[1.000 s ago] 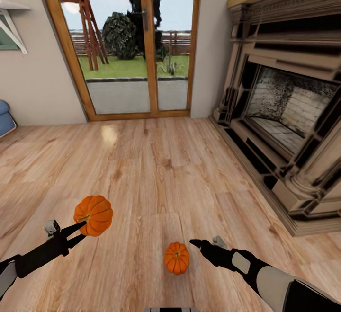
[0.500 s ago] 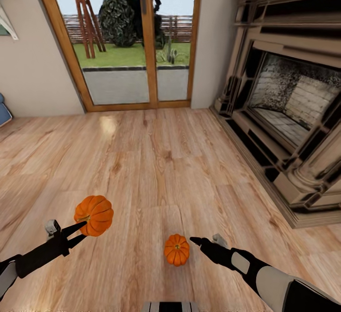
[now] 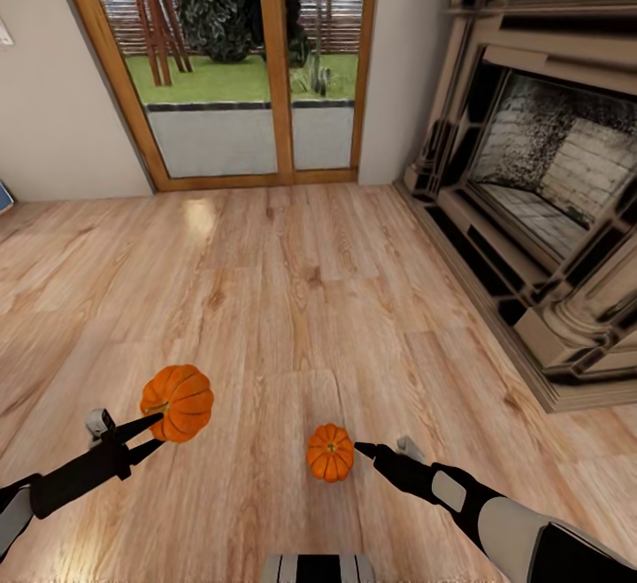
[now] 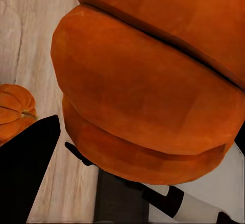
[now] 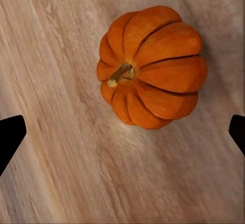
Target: Place each of the two pumpkins and all three candles from the living room inside a cabinet in the living room (use any cabinet), then make sure every cabinet is closed, and position the cauldron so it is next to a table in the living room.
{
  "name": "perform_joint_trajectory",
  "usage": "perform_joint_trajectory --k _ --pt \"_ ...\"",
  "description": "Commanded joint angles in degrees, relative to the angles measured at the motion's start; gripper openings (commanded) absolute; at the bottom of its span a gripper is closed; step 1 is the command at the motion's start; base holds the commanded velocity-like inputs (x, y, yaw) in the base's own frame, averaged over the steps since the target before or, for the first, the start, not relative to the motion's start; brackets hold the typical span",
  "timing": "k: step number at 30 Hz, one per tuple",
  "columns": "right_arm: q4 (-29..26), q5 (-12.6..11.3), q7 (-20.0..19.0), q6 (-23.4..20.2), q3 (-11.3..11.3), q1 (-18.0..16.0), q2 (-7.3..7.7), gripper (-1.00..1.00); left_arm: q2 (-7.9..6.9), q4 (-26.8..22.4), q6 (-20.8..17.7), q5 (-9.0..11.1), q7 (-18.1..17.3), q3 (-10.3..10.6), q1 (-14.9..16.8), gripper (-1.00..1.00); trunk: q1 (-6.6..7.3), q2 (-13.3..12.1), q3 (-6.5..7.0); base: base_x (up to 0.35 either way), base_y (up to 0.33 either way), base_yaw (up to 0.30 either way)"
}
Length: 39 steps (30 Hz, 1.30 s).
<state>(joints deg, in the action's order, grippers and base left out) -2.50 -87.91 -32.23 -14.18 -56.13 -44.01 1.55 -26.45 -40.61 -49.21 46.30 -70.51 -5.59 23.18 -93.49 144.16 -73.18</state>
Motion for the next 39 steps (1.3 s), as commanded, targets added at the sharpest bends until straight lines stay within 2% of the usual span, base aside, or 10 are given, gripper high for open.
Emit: perform_joint_trajectory --k 1,5,16,18,21,24,39 --pt "-0.07 -0.59 -0.14 -0.32 -0.37 -0.03 0.03 1.0 -0.04 -0.54 -1.17 0.24 0.06 0.02 0.02 -1.0 -0.01 0.03 -0.27 0.0 0.0 0.0" --pt "-0.19 -0.52 -0.16 -0.32 -0.38 -0.03 0.03 1.0 -0.08 -1.83 -2.32 0.2 0.1 0.05 0.02 -1.0 -0.11 0.09 -1.16 0.0 0.0 0.0" --pt "-0.48 -0.45 -0.44 0.72 -0.38 -0.03 0.03 1.0 -0.02 -2.15 -2.56 0.19 0.11 0.06 0.02 -1.0 -0.4 0.23 -3.59 0.0 0.0 0.0" --pt "-0.49 -0.38 -2.05 1.47 -0.38 -0.03 0.03 1.0 -0.02 -2.16 -2.56 0.19 0.11 0.06 0.02 -1.0 -0.45 0.26 -4.04 0.0 0.0 0.0" --pt "-0.12 -0.34 -7.87 1.96 -0.38 -0.03 0.03 1.0 -0.01 -2.19 -2.56 0.19 0.11 0.06 0.02 -1.0 -0.53 0.3 -4.7 0.0 0.0 0.0" --pt "0.06 -0.33 -10.2 2.09 -0.38 -0.04 0.03 1.0 0.0 -2.19 -2.56 0.19 0.11 0.11 0.02 -1.0 -0.6 0.34 -5.36 0.0 0.0 0.0" --pt "0.3 -0.48 -11.24 2.23 -0.38 -0.03 0.03 1.0 0.0 -2.19 -2.56 0.19 0.11 0.18 0.02 -1.0 -0.99 0.54 -8.69 0.0 0.0 0.0"
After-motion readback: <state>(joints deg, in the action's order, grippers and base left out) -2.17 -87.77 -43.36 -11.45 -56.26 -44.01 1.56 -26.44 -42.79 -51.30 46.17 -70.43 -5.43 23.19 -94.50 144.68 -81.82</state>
